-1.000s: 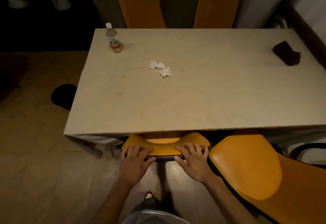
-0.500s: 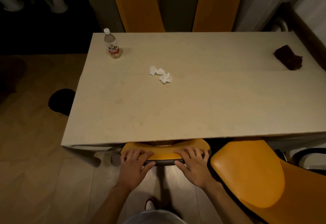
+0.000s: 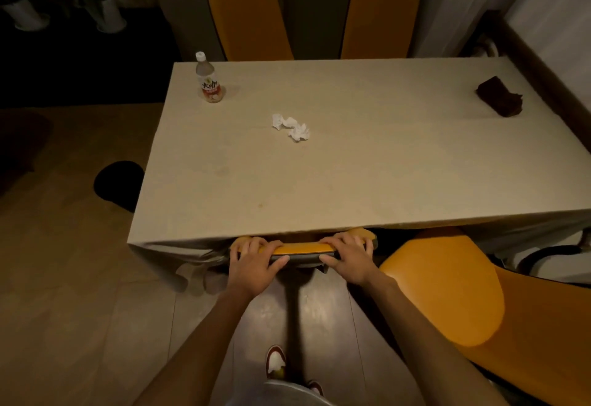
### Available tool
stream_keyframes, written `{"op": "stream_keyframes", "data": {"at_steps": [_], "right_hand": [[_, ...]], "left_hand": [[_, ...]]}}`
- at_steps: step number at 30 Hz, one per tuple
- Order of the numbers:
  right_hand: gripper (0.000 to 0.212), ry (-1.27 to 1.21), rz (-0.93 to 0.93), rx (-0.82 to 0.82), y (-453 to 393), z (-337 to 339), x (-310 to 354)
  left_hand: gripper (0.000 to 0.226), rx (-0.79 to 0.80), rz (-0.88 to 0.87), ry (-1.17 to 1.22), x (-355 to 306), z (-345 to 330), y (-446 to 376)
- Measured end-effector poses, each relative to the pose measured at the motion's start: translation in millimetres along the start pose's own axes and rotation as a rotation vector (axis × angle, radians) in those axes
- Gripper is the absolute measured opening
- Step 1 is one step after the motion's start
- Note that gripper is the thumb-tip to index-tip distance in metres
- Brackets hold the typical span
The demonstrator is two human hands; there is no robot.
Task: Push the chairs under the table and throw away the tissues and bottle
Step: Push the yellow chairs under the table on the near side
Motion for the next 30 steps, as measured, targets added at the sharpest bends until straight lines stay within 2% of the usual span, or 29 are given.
{"op": "stream_keyframes", "data": {"at_steps": [5, 7, 14, 19, 26, 30], "right_hand": [[0.042, -0.150, 0.024, -0.151, 22, 4, 15], [0.042, -0.237, 0.044, -0.164, 36, 0, 19], [0.041, -0.290, 0.077, -0.289, 85, -24, 27], [0.051, -0.257, 0.048, -0.376, 127, -54, 20], [0.044, -0.184, 0.016, -0.457, 175, -67, 5], [0.043, -0.127, -0.012, -0.514, 215, -67, -24]], "left_hand": [[0.033, -0.151, -0.077, 0.008, -8, 18, 25], [0.029, -0.187, -0.105, 0.005, -6, 20, 38], [0.038, -0.271, -0.170, -0.069, -17, 15, 72], [0.041, -0.232, -0.187, -0.071, -38, -8, 99], [0.044, -0.230, -0.210, -0.075, -66, -29, 126], [0.045, -0.241, -0.253, -0.081, -109, -38, 141]]}}
Point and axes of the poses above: each hand's wrist, its own y-axis away from the middle knuckle, its own z-axis out of the back of the hand, x = y × z, the point moved 1 cm from there along -y, towards the middle knuckle, and after that the axes turned 14 degrees about x, right-handed, at the moved point
